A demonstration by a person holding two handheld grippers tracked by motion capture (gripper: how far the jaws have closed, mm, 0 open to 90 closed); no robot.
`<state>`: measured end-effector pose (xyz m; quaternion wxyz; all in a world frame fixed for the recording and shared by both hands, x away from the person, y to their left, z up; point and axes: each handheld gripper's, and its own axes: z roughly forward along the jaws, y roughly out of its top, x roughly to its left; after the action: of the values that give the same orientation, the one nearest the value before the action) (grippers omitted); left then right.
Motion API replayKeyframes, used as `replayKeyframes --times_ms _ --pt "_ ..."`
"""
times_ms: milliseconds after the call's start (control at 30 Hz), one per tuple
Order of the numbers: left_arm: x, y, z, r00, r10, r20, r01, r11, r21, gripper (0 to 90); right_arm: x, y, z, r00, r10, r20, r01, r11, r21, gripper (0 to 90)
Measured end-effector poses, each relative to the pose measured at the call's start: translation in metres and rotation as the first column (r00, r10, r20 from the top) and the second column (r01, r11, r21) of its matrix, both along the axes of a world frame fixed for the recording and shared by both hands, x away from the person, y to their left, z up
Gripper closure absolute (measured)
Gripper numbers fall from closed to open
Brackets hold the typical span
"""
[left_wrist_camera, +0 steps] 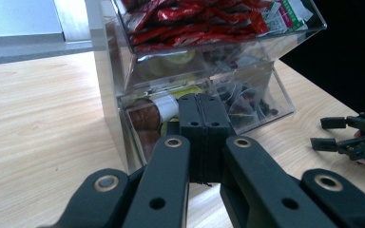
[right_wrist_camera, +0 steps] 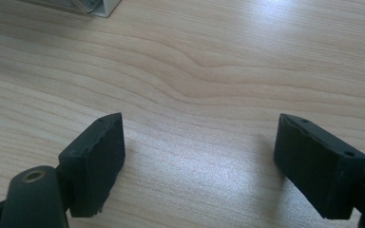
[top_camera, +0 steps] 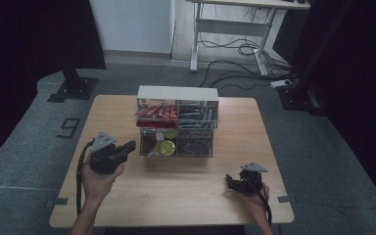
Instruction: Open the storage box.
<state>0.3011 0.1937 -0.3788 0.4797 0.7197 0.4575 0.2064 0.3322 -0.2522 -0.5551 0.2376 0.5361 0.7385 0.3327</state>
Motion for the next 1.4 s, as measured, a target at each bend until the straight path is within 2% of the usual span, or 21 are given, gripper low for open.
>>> replayKeyframes --times_ms 533,933,1400 --pt "0.018 -0.015 0.013 0.9997 -0.023 0.007 0.023 0.9997 -0.004 90.0 0.0 0.0 0.0 1.0 0.002 -0.002 -0.002 1.0 0.004 17.3" --pt "0.032 -0.025 0.021 0.9994 -0.033 0.012 0.033 0.9993 0.017 90.0 0.0 0.0 0.0 1.0 0.002 -0.002 -0.002 1.0 0.004 17.3" --pt "0.051 -0.038 0.025 0.999 -0.045 -0.008 0.045 0.9988 0.018 90.0 0.0 0.0 0.0 1.0 0.002 -0.003 -0.002 1.0 0.005 17.3"
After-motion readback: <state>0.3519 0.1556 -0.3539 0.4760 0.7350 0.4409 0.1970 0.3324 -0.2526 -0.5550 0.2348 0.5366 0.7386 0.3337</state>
